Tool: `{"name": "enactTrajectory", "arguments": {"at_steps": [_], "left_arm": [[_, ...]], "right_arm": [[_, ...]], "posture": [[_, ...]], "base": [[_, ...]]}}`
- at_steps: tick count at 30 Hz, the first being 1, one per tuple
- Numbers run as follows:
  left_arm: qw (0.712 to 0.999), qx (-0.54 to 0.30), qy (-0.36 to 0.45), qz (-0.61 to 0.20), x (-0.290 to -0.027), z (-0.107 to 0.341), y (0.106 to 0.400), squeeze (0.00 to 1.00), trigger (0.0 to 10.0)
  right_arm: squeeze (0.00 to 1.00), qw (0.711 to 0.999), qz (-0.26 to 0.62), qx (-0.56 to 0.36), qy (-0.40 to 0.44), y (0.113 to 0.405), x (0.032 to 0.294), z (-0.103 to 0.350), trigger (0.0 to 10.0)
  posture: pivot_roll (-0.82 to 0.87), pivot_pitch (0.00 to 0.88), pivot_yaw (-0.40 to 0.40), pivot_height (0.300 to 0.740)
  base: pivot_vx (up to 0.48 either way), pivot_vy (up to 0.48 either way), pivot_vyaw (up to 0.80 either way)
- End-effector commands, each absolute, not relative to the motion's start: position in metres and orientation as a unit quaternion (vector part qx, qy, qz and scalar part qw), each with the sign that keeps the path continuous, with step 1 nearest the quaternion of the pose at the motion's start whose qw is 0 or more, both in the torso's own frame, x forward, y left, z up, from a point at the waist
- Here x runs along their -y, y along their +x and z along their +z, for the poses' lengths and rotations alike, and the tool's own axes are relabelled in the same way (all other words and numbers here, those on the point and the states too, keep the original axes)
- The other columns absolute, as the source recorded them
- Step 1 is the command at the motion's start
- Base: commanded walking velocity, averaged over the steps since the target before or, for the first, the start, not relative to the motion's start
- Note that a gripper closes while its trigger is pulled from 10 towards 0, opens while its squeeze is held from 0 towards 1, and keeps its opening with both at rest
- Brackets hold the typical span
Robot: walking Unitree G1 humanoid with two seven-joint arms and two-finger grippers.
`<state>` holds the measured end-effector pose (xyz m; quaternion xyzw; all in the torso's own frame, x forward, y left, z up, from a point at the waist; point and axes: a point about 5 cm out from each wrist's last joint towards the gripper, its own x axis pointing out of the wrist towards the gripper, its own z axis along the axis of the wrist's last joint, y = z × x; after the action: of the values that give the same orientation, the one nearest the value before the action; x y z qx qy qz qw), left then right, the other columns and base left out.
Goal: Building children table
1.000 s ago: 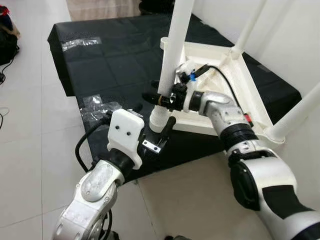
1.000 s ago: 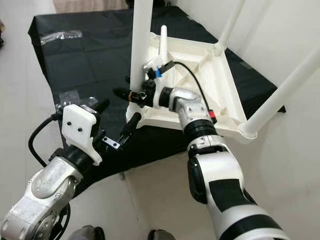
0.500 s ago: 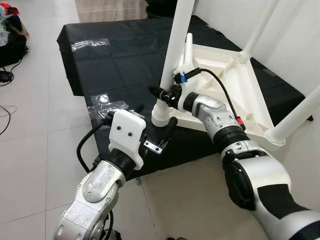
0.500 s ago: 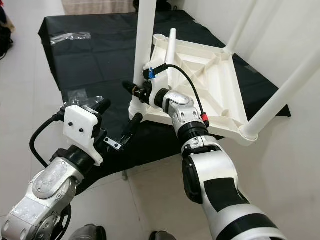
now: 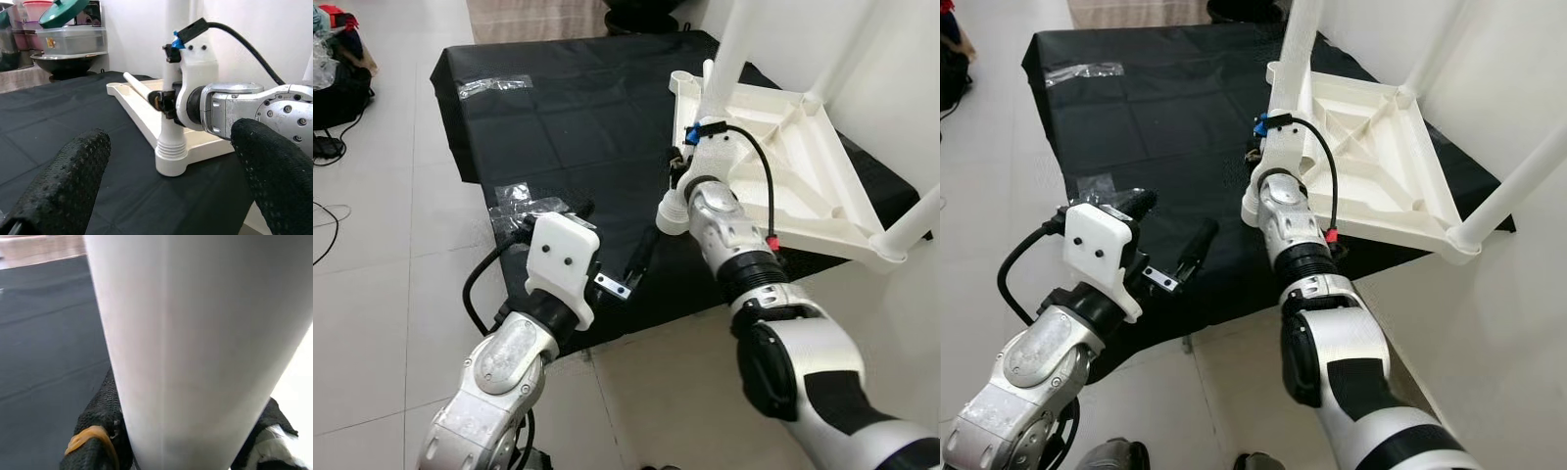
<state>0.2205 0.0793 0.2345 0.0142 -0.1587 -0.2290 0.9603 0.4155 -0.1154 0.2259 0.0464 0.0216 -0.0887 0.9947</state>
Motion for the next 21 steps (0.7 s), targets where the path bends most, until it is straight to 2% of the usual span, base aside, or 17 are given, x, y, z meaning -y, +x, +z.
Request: {"name": "enactTrajectory", "arguments": {"at_steps": [1, 4, 5, 6, 7, 11, 15, 21], "left_arm": [[0.96, 0.161, 0.011, -0.228, -0.078, 0.234, 0.221, 0.0, 10.0], [0.96, 0.161, 0.011, -0.228, -0.078, 0.234, 0.221, 0.0, 10.0], [0.96, 0.16, 0.011, -0.227, -0.078, 0.234, 0.221, 0.0, 10.0], [0.96, 0.16, 0.011, -0.227, -0.078, 0.234, 0.221, 0.0, 10.0], [0.962, 0.154, 0.007, -0.225, -0.079, 0.233, 0.221, 0.0, 10.0], [0.963, 0.149, 0.004, -0.223, -0.079, 0.232, 0.222, 0.0, 10.0], [0.964, 0.15, 0.005, -0.22, -0.08, 0.232, 0.223, 0.0, 10.0], [0.964, 0.151, 0.007, -0.219, -0.08, 0.232, 0.224, 0.0, 10.0]], "right_arm": [[0.0, 0.991, -0.127, -0.032, 0.039, 0.415, 0.124, 0.225, 0.0], [0.0, 0.989, -0.141, -0.032, 0.045, 0.415, 0.123, 0.226, 0.0], [0.0, 0.987, -0.147, -0.031, 0.049, 0.415, 0.121, 0.228, 1.1], [0.0, 0.987, -0.147, -0.031, 0.049, 0.415, 0.121, 0.228, 1.1], [0.0, 0.988, -0.137, -0.001, 0.066, 0.415, 0.114, 0.239, 10.0], [0.0, 0.989, -0.101, 0.063, 0.082, 0.411, 0.104, 0.255, 10.0], [0.0, 0.987, -0.102, 0.12, 0.045, 0.403, 0.104, 0.264, 10.0], [0.0, 0.987, -0.101, 0.122, 0.034, 0.4, 0.105, 0.26, 10.0]], "posture": [[0.09, 0.1, -0.115, 0.74], [0.08, 0.098, -0.116, 0.74], [0.08, 0.098, -0.116, 0.74], [0.08, 0.098, -0.116, 0.74], [0.08, 0.096, -0.119, 0.74], [0.08, 0.096, -0.119, 0.74], [0.08, 0.101, -0.116, 0.74], [0.08, 0.1, -0.114, 0.74]], "base": [[0.0, 0.0, 0.0], [0.0, 0.0, 0.0], [0.0, 0.0, 0.0], [0.0, 0.0, 0.0], [0.0, 0.0, 0.0], [0.0, 0.0, 0.0], [0.0, 0.0, 0.0], [0.0, 0.0, 0.0]]}}
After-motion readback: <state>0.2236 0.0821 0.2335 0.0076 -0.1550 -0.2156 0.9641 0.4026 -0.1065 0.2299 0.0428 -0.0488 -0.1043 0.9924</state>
